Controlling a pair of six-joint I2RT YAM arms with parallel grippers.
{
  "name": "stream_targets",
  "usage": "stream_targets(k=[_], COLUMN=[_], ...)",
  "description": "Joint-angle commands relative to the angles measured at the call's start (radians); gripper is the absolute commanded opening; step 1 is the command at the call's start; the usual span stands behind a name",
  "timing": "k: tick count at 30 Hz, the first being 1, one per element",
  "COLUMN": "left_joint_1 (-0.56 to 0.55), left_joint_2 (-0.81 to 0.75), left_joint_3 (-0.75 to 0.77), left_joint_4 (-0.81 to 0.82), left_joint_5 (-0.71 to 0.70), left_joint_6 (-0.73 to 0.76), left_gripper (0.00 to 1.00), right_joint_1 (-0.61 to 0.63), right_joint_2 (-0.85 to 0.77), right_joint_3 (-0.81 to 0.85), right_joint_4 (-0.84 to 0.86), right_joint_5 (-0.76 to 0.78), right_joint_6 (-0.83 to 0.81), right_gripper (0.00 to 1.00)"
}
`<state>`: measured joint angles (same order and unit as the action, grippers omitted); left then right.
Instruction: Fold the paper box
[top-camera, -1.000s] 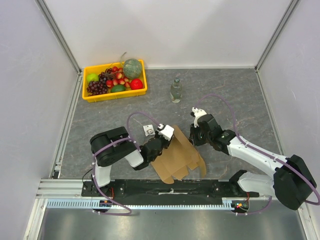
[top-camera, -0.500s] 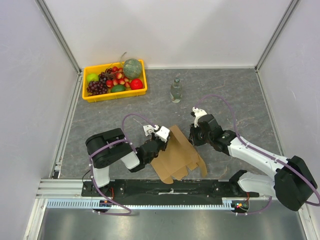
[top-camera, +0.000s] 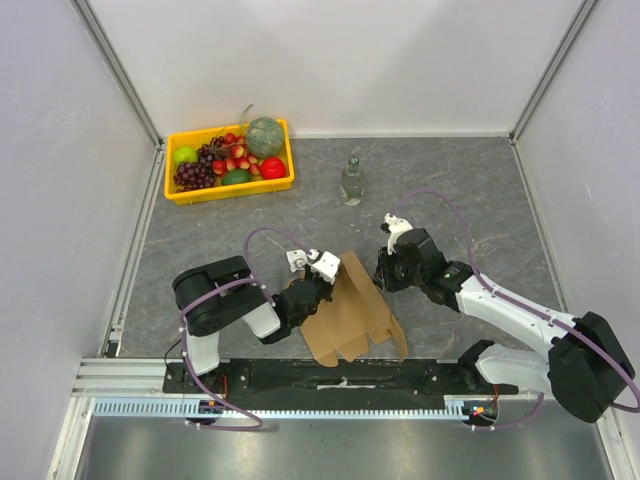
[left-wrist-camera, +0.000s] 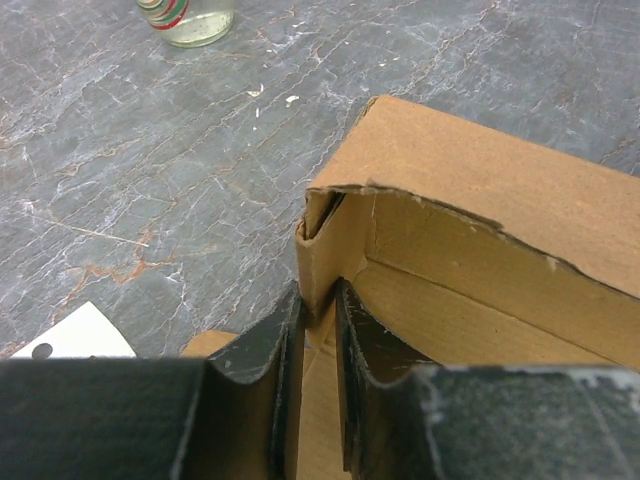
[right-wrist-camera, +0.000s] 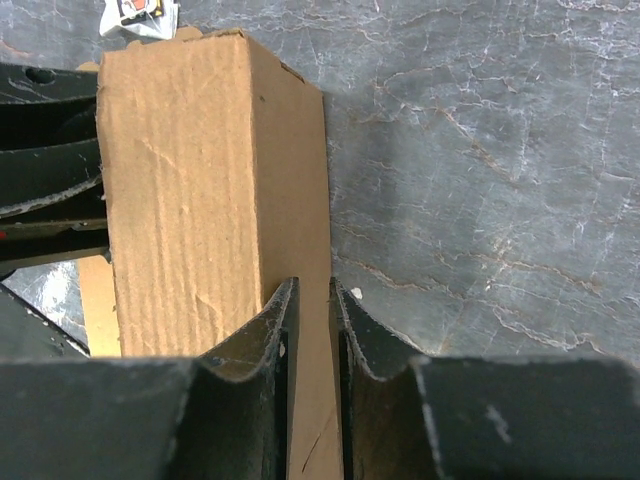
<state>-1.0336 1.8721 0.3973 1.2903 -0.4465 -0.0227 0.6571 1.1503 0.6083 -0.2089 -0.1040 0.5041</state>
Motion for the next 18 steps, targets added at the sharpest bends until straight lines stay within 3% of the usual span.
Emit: stream_targets(k=[1, 11, 18], left_joint_1=[0.001, 0.003, 0.003], left_joint_2=[0.018, 0.024, -0.016], left_joint_3=[0.023, 0.023, -0.034], left_joint_4=[0.09, 0.095, 0.118], left_joint_5=[0.023, 0.049, 0.02], left_joint_6=[-0.045, -0.071, -0.088], left_gripper=[0.21, 0.18, 0.27], right_joint_1=[0.003, 0.004, 0.003], right_joint_2=[0.011, 0.031, 0.028], right_joint_3=[-0.01, -0.022, 0.042], right_joint_4=[0.069, 0.092, 0.04], right_joint_5=[-0.036, -0.033, 0.125], right_joint_6=[0.024, 0.03, -0.028], right_gripper=[0.25, 0.24, 0.25])
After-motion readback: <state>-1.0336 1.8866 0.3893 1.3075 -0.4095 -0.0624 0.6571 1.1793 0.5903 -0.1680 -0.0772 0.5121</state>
